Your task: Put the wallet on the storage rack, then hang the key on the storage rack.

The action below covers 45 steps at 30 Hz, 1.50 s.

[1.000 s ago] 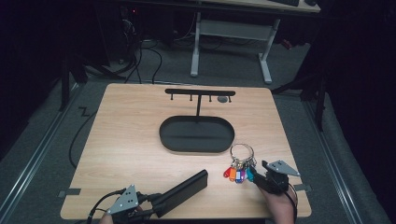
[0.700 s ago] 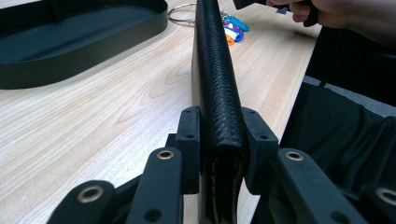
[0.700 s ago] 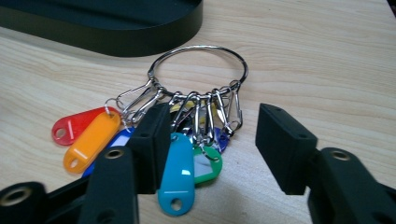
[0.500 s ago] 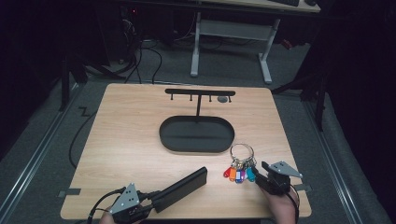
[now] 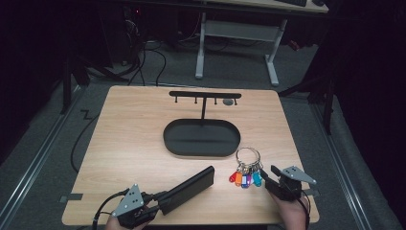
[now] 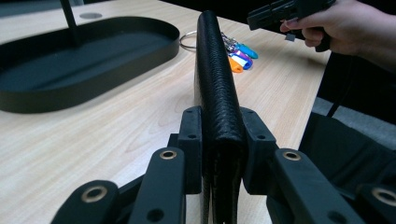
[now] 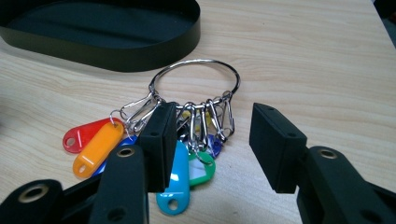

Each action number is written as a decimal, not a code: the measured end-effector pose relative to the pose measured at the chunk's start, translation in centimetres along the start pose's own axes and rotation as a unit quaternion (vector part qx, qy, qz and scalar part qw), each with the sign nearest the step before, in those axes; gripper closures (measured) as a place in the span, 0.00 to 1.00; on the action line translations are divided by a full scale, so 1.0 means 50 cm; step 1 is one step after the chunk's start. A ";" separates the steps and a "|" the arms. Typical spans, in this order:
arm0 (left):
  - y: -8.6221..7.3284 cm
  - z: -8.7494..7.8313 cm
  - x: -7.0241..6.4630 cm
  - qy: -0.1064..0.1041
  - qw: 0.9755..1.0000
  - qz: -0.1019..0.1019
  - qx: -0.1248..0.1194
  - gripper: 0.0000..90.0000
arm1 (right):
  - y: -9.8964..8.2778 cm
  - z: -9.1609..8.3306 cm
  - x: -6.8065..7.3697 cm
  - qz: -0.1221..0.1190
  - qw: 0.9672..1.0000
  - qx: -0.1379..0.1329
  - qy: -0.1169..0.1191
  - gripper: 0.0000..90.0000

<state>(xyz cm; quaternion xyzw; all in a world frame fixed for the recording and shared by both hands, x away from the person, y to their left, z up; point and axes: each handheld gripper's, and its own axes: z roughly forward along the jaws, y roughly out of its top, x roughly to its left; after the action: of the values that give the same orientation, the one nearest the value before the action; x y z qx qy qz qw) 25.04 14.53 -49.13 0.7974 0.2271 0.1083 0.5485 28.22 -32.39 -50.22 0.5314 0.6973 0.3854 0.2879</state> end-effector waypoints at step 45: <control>0.142 0.064 0.140 0.041 0.997 -0.031 -0.054 0.82 | -0.002 -0.010 0.013 0.010 1.000 -0.014 -0.008 0.46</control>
<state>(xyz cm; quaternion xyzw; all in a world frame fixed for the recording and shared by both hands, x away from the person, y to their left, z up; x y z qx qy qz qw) 34.25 13.17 -44.30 0.7543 0.2679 0.1364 0.5837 27.59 -31.92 -50.02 0.5377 0.6841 0.3934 0.2970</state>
